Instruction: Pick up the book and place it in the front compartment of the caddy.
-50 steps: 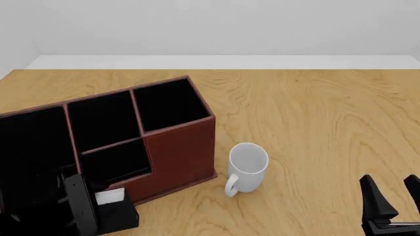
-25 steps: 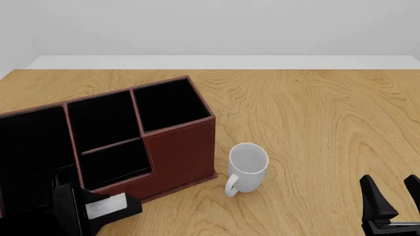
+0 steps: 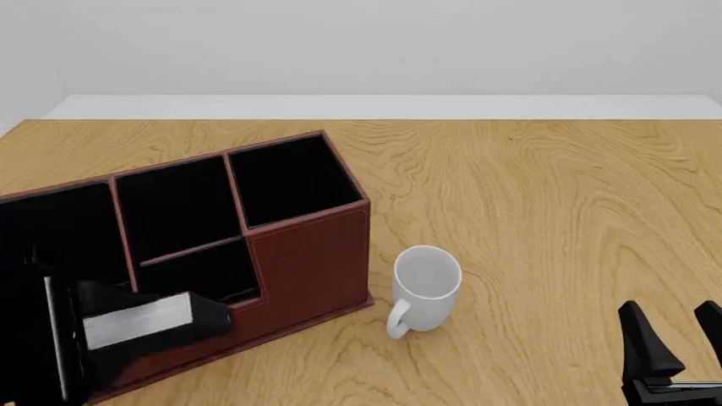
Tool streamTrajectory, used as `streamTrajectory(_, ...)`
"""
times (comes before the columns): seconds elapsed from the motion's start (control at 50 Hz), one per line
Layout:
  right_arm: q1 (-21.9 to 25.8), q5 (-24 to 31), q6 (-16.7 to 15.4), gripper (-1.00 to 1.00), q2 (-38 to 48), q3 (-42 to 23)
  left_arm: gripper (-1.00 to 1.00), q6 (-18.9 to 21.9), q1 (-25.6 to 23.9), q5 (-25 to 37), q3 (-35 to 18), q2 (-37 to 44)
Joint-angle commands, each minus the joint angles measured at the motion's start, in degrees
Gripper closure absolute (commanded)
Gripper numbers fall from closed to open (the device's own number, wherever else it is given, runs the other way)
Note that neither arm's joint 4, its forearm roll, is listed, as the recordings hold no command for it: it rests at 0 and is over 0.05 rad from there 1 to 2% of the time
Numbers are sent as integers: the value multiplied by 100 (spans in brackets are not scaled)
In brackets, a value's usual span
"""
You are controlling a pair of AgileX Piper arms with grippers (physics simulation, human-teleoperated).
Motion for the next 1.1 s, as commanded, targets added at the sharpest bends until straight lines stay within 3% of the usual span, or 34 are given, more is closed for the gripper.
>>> streamTrajectory(0.02,0,0,1,-100,-1,0,100,430,238,442,-1083,287)
streamTrajectory(0.38,1,0,0,-100,0,0,100,498,403,360,-2349,1132)
streamTrajectory(0.58,0,1,1,-100,-2,0,100,617,591,68,-2558,1456)
streamTrajectory(0.62,0,-1,1,-100,1,0,100,772,785,-150,-2468,1510)
streamTrajectory(1.0,0,0,0,-100,0,0,100,945,1020,-628,-2292,1767)
streamTrajectory(1.1,0,1,-1,-100,-2,0,100,1121,1086,-823,-2020,1727)
